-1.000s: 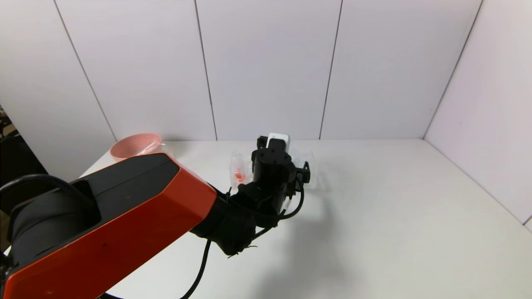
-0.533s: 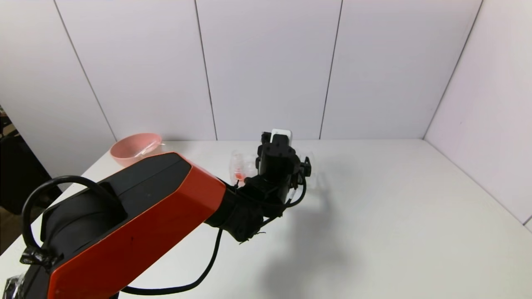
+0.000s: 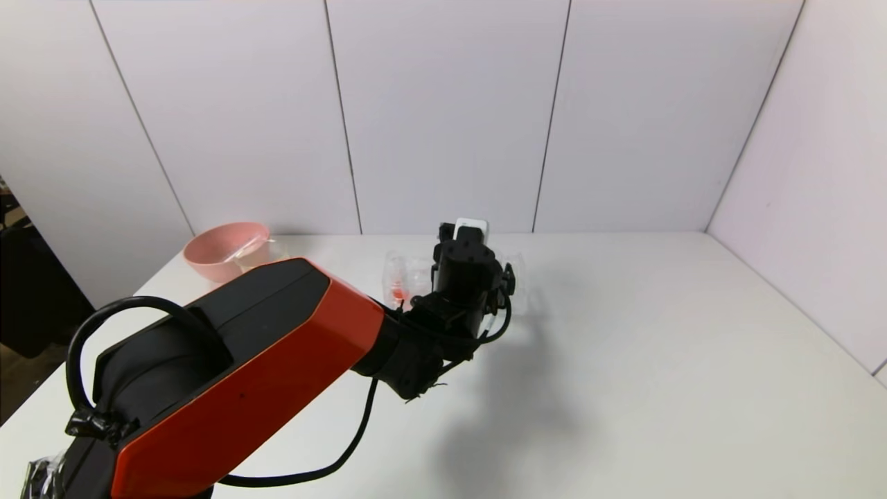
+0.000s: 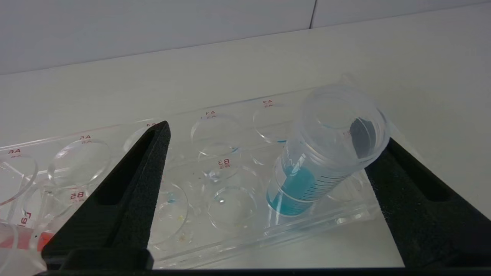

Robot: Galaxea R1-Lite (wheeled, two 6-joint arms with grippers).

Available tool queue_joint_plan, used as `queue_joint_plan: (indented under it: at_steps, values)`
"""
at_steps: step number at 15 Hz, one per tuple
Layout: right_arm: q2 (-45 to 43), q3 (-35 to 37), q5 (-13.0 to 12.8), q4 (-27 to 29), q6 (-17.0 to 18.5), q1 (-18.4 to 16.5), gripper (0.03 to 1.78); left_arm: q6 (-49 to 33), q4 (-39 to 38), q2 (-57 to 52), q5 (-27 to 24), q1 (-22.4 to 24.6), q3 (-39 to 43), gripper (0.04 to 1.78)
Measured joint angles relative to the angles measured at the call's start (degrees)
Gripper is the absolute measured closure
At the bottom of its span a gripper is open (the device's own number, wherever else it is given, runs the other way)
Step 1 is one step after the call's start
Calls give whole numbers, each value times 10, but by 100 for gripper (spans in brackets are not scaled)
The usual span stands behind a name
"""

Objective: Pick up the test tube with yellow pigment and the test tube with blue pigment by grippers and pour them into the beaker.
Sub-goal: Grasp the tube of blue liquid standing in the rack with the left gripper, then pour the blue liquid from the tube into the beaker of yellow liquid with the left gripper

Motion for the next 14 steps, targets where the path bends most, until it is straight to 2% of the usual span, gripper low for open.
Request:
queue_joint_plan:
  at_steps: [3, 7, 9, 14]
  values:
    - [0, 0, 0, 0, 0, 0, 10, 0, 0, 2, 0, 0, -1, 58]
    - [0, 0, 0, 0, 0, 0, 10, 0, -1, 3, -4, -1, -2, 128]
    - [0, 0, 0, 0, 0, 0, 10, -1, -1, 3, -2, 0, -2, 137]
    - [0, 0, 0, 0, 0, 0, 10, -1, 21, -6, 3, 0, -3, 137]
